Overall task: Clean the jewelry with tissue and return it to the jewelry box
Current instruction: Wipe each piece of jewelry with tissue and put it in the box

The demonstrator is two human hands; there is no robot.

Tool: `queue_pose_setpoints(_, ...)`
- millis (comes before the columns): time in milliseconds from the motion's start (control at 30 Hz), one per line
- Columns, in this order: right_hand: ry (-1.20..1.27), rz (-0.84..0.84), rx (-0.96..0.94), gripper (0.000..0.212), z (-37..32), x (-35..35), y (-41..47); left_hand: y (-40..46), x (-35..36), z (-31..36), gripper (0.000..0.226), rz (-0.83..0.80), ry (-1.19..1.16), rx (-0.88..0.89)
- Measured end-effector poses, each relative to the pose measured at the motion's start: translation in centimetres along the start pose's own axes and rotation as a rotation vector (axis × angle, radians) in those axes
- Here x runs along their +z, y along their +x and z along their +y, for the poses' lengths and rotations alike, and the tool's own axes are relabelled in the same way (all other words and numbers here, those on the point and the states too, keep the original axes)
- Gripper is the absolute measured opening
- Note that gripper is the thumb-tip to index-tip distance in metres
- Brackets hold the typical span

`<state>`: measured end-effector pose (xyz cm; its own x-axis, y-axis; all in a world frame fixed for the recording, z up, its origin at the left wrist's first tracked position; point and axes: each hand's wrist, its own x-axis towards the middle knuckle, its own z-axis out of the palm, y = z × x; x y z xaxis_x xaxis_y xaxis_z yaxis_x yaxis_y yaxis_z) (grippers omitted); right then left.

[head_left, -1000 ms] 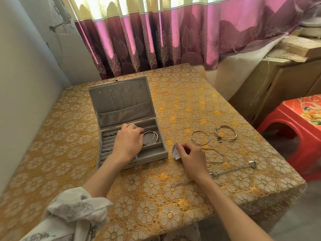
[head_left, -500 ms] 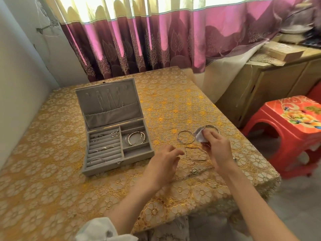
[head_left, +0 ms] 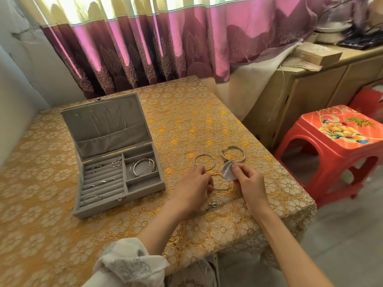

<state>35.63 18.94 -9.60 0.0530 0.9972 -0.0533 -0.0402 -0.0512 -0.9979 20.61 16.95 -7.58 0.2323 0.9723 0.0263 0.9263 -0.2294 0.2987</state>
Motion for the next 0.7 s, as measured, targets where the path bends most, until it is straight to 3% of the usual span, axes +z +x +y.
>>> queue_pose_setpoints(67, 0.009, -0.006, 0.018, 0.015, -0.1, -0.2, 0.0, -0.1, -0.2, 0.1, 0.013, -0.009, -0.062, -0.013)
queue_pose_setpoints(200, 0.028, -0.016, 0.037, 0.014, -0.3, -0.5, -0.4, -1.1, -2.1, 0.4, 0.006, -0.054, -0.488, -0.134)
queue_pose_setpoints(367, 0.230, -0.099, 0.093, 0.012, -2.1, 0.3, -1.6, -3.4, -5.7, 0.3, 0.008, -0.001, -0.846, -0.155)
queue_pose_setpoints(467, 0.326, -0.206, 0.105, 0.013, -3.5, 1.4, -3.0, -5.1, -7.6, -0.1, 0.006, -0.015, -0.917, -0.140)
queue_pose_setpoints(700, 0.149, -0.379, 0.035, 0.015, -4.6, 4.7, -7.0, -9.2, -9.5, -2.0, 0.006, 0.060, -0.801, -0.162)
